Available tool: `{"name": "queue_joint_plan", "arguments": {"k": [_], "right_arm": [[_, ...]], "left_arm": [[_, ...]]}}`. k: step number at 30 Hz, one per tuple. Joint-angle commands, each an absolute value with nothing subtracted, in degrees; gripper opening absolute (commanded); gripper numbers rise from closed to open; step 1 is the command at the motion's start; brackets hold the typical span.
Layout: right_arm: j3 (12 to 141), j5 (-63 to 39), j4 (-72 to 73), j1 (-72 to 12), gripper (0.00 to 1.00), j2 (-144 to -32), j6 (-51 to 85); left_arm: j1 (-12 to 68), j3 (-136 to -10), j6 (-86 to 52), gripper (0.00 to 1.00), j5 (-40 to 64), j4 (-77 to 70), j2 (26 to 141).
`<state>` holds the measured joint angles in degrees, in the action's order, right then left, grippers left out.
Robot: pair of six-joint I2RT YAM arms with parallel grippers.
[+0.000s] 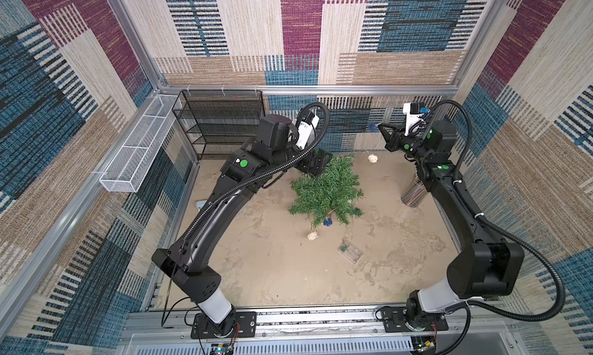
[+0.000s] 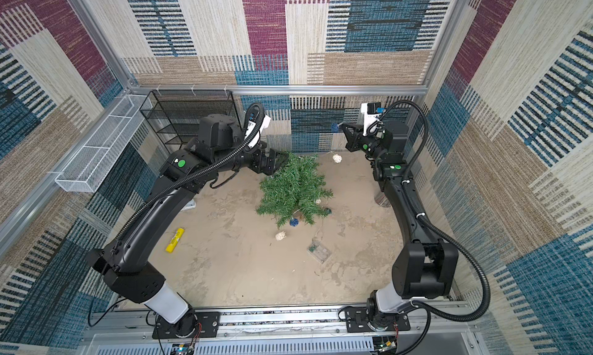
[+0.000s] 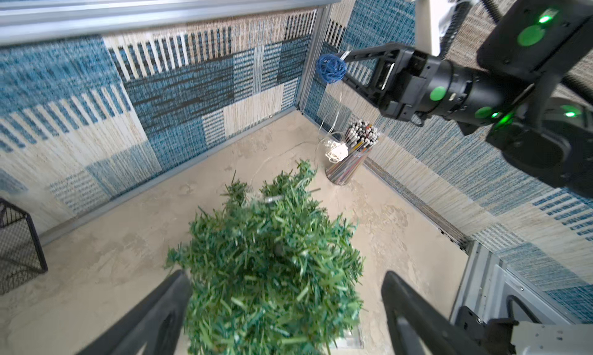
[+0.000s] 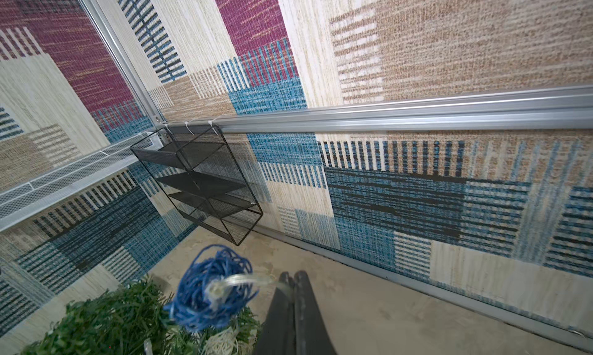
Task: Remove string lights from the small christmas tree
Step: Remove the light string from the Christmas tree.
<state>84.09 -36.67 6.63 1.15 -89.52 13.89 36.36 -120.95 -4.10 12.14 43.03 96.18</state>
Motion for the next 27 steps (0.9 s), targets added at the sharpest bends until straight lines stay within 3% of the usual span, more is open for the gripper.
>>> {"name": "queue_joint_plan", "arguments": {"k": [1,11,19,27], "right_arm": [[85.96,-39.88,17.49,1.08,0.00,-92.04,20.17],[88.76,-51.17,36.64,0.44,0.00,-95.56,35.89],[90.55,-53.87,55.26,0.09,0.00,-99.55,53.76],[97.73,-52.27,55.56,-0.29,0.00,-107.12,55.51]], "left_arm": [[36.10,-123.85,-0.05,0.96,14.05,42.99,97.67],[36.12,-121.65,-0.26,0.96,14.77,42.45,97.26],[36.12,-121.46,-0.18,0.96,14.50,43.15,96.86],[35.41,-126.19,1.68,0.97,13.85,43.37,100.11]]}}
